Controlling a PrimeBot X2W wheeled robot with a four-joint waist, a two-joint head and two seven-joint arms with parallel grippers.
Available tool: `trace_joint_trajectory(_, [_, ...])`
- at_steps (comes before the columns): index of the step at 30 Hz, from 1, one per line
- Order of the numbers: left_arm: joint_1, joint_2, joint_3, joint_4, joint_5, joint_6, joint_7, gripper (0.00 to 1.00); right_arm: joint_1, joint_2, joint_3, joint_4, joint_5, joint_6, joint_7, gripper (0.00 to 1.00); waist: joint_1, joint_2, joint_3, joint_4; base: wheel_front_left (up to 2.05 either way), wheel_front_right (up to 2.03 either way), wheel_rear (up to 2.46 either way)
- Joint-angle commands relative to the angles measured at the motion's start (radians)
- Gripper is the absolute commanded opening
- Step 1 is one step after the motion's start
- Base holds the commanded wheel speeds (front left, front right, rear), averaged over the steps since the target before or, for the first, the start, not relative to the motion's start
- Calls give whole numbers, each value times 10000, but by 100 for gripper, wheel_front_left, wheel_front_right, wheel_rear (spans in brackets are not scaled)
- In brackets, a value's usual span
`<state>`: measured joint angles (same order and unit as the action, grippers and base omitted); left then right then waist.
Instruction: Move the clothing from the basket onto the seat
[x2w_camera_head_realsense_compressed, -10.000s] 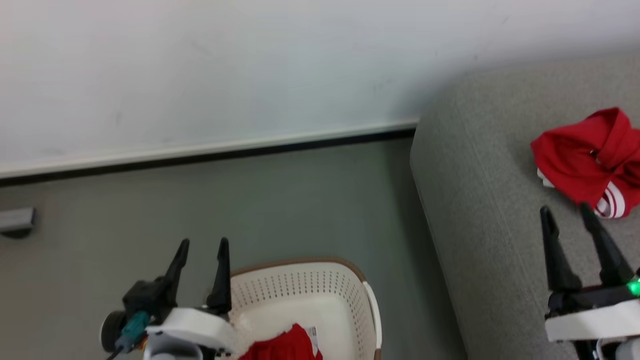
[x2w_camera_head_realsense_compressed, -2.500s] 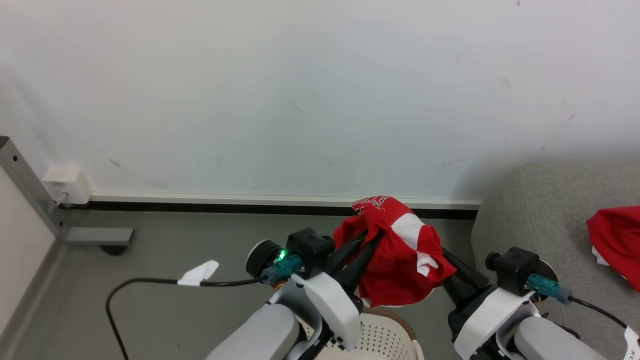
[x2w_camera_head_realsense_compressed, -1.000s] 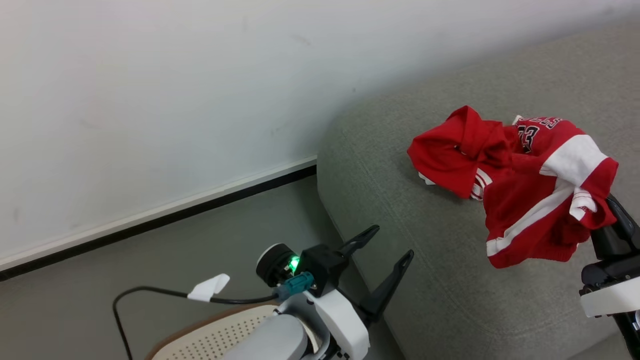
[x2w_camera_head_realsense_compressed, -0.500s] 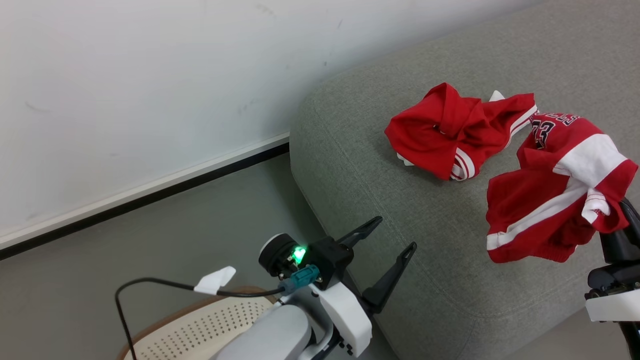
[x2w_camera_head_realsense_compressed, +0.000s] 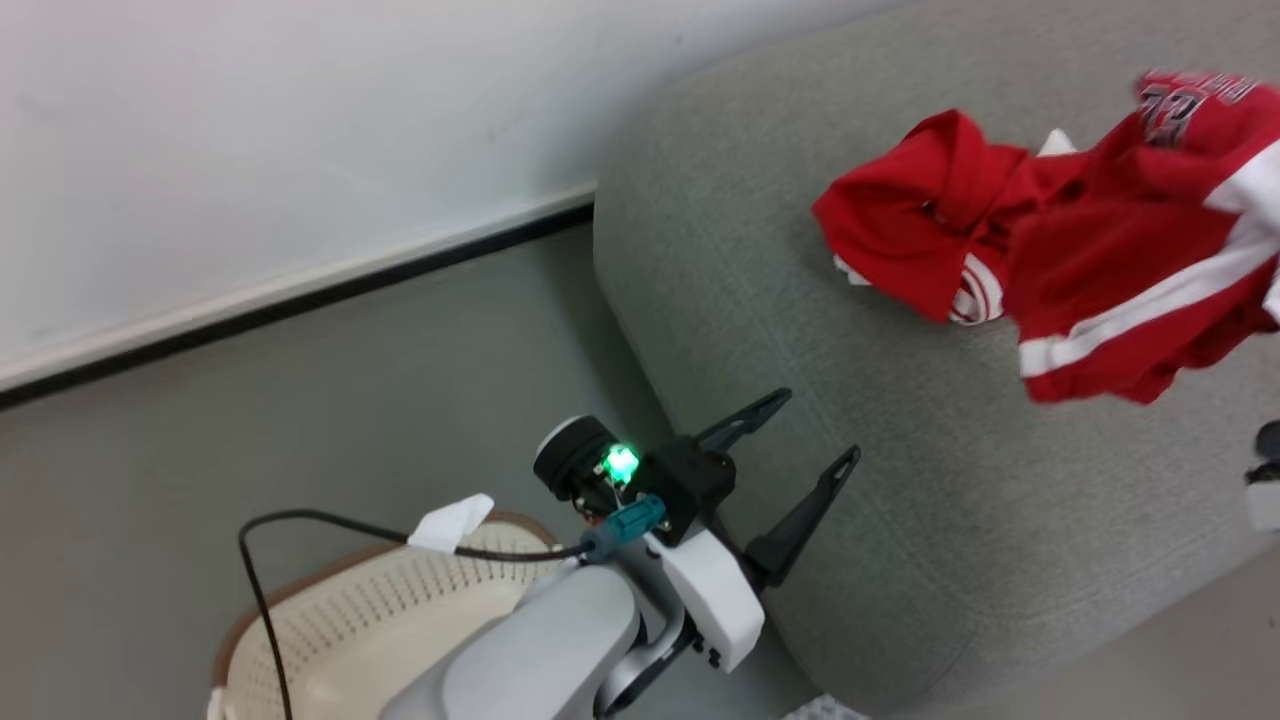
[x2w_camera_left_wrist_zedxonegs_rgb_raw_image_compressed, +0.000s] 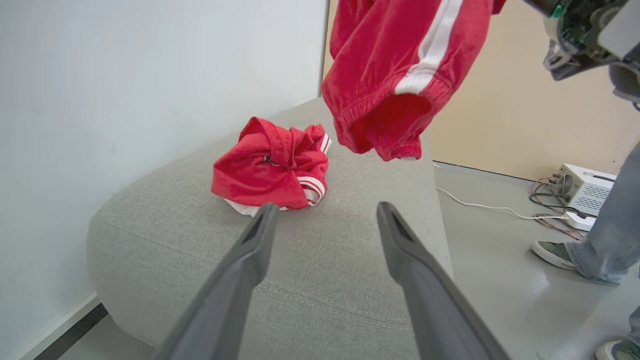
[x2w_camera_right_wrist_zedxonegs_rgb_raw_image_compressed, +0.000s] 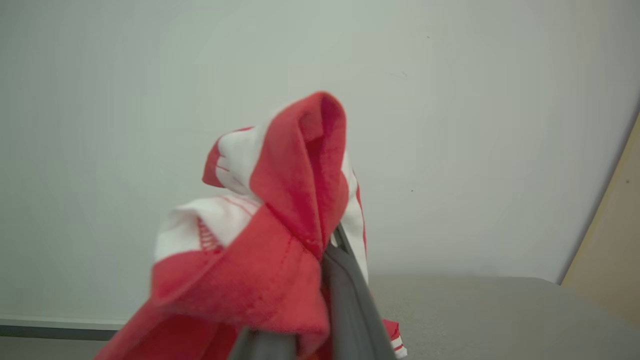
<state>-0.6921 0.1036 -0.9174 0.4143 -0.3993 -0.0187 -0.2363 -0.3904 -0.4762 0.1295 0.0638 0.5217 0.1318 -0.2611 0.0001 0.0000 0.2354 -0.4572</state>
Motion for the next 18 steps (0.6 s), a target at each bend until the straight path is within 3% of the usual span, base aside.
trace_joint_trajectory(1, [-203,45,-31,4,103,-26,39,100,-283,-124,-189,83,34,-23,-25,0,-1,0,601,312,0,0,0])
trace_joint_trajectory(10, [-1242,-33,-179,-180,662,122,105,100,-1546,-1073,-1465,654,477,-23,-25,0,-1,0,2464,1119,0,0,0])
trace_joint_trajectory(18, [-1974,-106,-259,-168,944,268,194,100,-2554,-2096,-1434,2469,1431,-23,-23,0,-1,0,3788,1837,0,0,0])
